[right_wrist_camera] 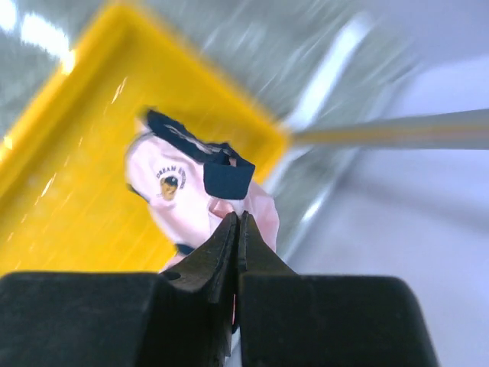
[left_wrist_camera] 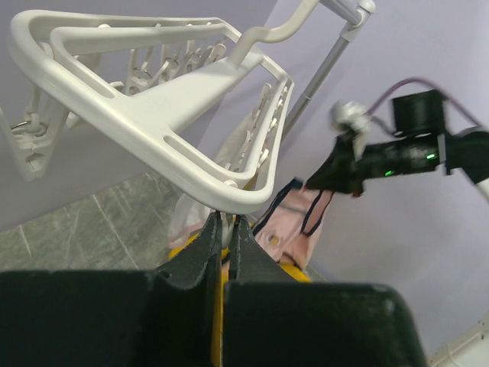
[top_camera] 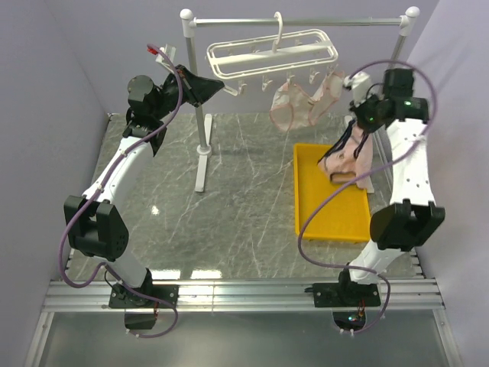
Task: Clip the underwear to the hanger
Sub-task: Adjust the underwear in the bin.
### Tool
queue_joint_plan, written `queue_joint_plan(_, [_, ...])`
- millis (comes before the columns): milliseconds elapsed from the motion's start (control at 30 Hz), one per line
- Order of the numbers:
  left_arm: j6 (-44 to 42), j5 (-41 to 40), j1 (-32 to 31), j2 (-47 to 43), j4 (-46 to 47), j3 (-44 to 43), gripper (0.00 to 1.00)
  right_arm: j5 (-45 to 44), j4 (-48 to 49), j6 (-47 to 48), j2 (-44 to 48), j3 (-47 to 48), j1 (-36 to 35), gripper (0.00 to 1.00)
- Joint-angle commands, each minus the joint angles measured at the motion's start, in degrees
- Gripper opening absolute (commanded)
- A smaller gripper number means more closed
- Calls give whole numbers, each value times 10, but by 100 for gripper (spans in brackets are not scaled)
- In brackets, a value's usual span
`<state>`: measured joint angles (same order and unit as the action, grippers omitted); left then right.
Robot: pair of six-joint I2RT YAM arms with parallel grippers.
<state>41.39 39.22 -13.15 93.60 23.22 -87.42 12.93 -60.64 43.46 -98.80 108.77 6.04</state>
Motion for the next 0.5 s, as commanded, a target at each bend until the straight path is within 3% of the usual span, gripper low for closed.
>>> queue_joint_plan(0, [1, 3, 3, -4, 16, -23, 0, 82, -36, 33, 20, 74, 25, 0])
queue_joint_plan(100, [3, 2, 3, -2, 17, -22, 0, 121, -45, 56, 48, 55, 12, 0])
queue_joint_plan(300, [4, 1, 3, -3, 22, -16, 0, 168, -22, 152, 139, -196, -43, 0])
queue_joint_plan(367, [4, 1, 3, -2, 22, -16, 0, 166, -11, 174, 162, -292, -52, 4])
queue_joint_plan(400, [6, 3, 3, 0, 24, -18, 0, 158, 2, 188, 165, -342, -58, 7])
queue_joint_plan(467, [9, 4, 3, 1, 24, -19, 0, 148, 5, 201, 160, -371, -58, 30])
